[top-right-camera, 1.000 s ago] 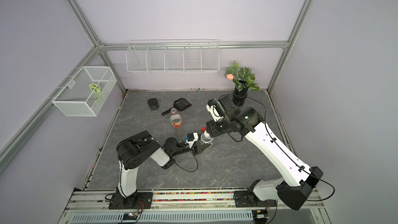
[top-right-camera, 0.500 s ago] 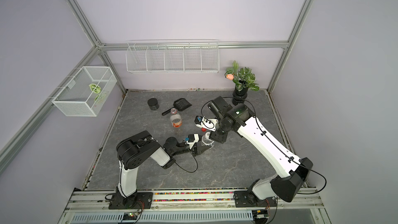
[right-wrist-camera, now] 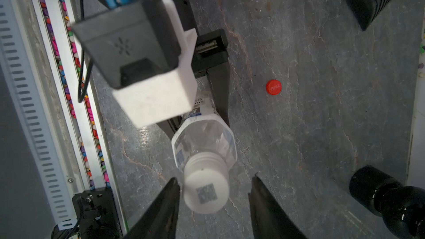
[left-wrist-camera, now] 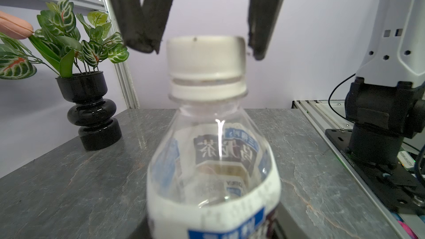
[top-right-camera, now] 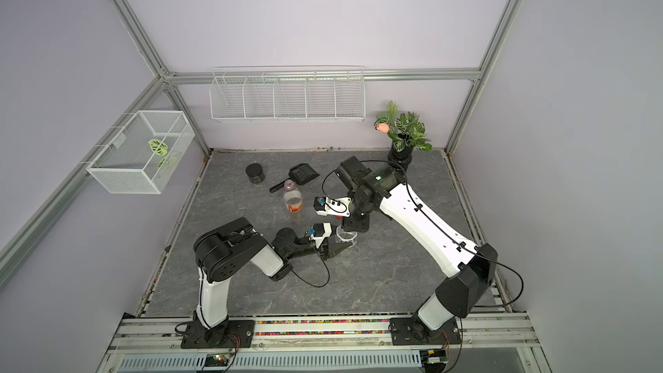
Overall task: Screw on the bottle caps
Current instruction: Screw the bottle cap onto the plastic bottle.
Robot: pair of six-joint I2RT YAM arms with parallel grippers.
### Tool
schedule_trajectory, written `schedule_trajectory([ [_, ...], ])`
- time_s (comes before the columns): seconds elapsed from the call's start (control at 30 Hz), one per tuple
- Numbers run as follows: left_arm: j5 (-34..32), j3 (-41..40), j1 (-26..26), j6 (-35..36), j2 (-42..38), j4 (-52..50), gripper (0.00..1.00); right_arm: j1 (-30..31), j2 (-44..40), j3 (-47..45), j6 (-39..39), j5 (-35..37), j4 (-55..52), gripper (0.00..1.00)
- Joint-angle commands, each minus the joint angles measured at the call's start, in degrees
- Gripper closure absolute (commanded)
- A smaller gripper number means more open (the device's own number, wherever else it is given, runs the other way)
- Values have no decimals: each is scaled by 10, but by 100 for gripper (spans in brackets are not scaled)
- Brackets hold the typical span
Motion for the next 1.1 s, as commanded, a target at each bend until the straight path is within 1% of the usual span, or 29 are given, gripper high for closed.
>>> schedule_trajectory([
  [0.0, 18, 1, -2, 0, 17, -43, 52, -3, 9, 20, -8, -25, -27, 50],
  [0.17, 15, -1, -2, 1, 15, -43, 52, -2, 30, 35, -7, -32, -48, 60],
  [0.43, 13, 0, -3, -3, 17, -40, 52, -1, 24, 14, 12, -8, -56, 62],
  [0.47, 13, -1, -2, -3, 18, -39, 52, -1, 23, 12, 16, -7, -54, 64],
  [0.57, 4, -1, -3, -7, 17, -35, 53, 0, 25, 17, 45, -3, -58, 79],
  [0.6, -2, -2, -3, -11, 16, -31, 53, 2, 23, 12, 49, -2, -56, 84],
  [0.63, -9, -2, -2, -15, 15, -32, 53, 4, 19, 1, 68, 8, -49, 90],
  [0.67, -14, -1, -2, -16, 13, -33, 54, 8, 15, -12, 103, 27, -38, 96],
  [0.7, -17, -1, -2, -16, 10, -35, 54, 14, 12, -26, 150, 53, -27, 100],
  [0.77, -30, -3, -3, -17, 2, -35, 54, 32, 9, -40, 260, 120, -21, 100],
  [0.83, -40, -4, -5, -15, -4, -37, 54, 44, 7, -43, 387, 149, -34, 99],
  [0.87, -44, -3, -6, -12, -5, -40, 54, 47, 7, -40, 464, 165, -42, 95],
  [0.9, -45, -2, -8, -11, -6, -42, 54, 48, 7, -33, 546, 172, -56, 92],
  [0.97, -49, -1, -11, -11, -4, -43, 54, 49, 4, -33, 680, 163, -68, 92],
  [1.0, -53, -1, -13, -11, -3, -42, 54, 50, -4, -49, 747, 141, -58, 91],
  [1.07, -59, -3, -17, -9, -2, -38, 54, 51, -22, -90, 849, 106, -22, 88],
])
